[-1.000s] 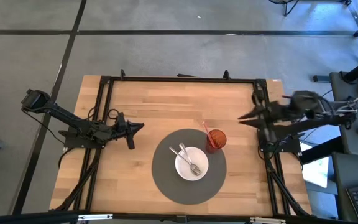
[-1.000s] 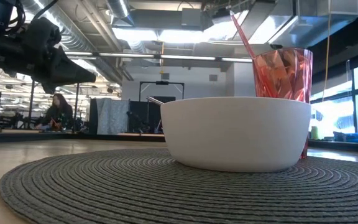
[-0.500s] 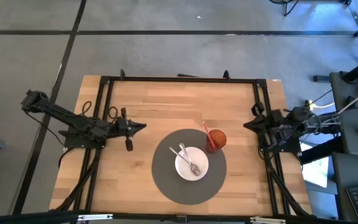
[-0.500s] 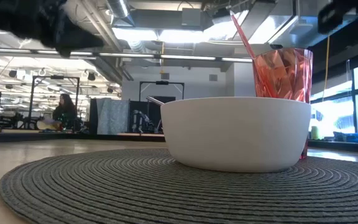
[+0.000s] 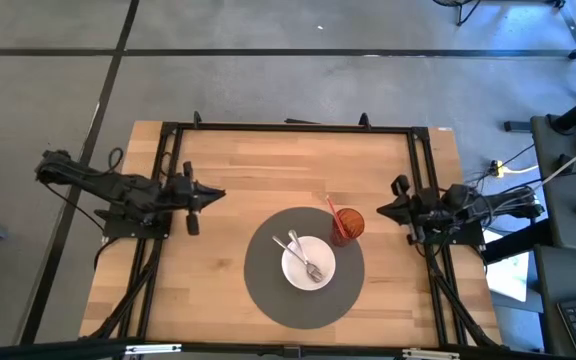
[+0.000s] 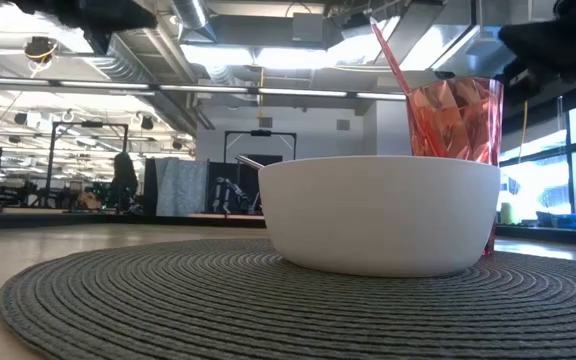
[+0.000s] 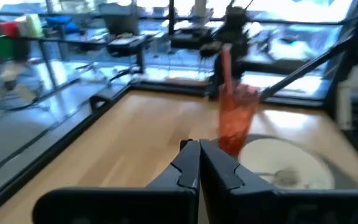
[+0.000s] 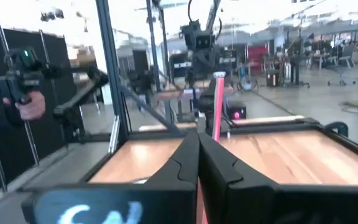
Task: Pick & Place Utensil
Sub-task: Return to Home Position
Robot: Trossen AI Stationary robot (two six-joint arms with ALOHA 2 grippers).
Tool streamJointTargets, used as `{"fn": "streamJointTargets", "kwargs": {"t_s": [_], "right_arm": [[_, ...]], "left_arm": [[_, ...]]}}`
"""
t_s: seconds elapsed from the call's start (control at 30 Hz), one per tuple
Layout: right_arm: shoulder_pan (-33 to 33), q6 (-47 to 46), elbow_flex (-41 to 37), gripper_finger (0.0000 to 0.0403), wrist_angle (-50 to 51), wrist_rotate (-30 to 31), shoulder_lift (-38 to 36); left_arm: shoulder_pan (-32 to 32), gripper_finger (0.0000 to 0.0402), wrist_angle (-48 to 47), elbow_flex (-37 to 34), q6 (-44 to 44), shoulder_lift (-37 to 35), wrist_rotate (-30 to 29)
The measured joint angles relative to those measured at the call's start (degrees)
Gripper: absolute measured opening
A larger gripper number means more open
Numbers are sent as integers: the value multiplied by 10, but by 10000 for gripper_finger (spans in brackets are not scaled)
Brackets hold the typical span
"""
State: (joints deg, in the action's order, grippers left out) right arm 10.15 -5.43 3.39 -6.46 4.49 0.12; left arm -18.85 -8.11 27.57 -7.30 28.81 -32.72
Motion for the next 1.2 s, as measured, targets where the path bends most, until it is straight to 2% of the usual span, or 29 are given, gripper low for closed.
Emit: {"fn": "streamJointTargets", "kwargs": {"t_s": [0.07,0.1,0.33,0.53,0.63,0.7,0.83,1.03,1.2], "right_arm": [[0,-2,-30,4,-54,1,0],[0,-1,-31,4,-50,5,0],[-7,3,-27,4,-57,5,0],[-7,5,-27,4,-53,5,0],[-7,15,-27,5,-53,5,0],[-7,22,-27,5,-53,14,0],[-20,27,-27,3,-48,15,0],[-43,20,-27,3,-42,0,0],[-53,6,-27,2,-3,-13,0]], "left_arm": [[-3,2,-1,0,4,-19,30],[-5,2,-6,0,4,-28,43],[-34,2,17,-61,19,-78,41],[-68,2,120,-159,57,-145,-3],[-70,2,217,-225,101,-177,-38],[-59,2,274,-265,103,-190,-36],[-33,2,211,-270,63,-210,-5],[-13,1,197,-249,166,-271,29],[-12,2,89,-207,169,-288,14]]}}
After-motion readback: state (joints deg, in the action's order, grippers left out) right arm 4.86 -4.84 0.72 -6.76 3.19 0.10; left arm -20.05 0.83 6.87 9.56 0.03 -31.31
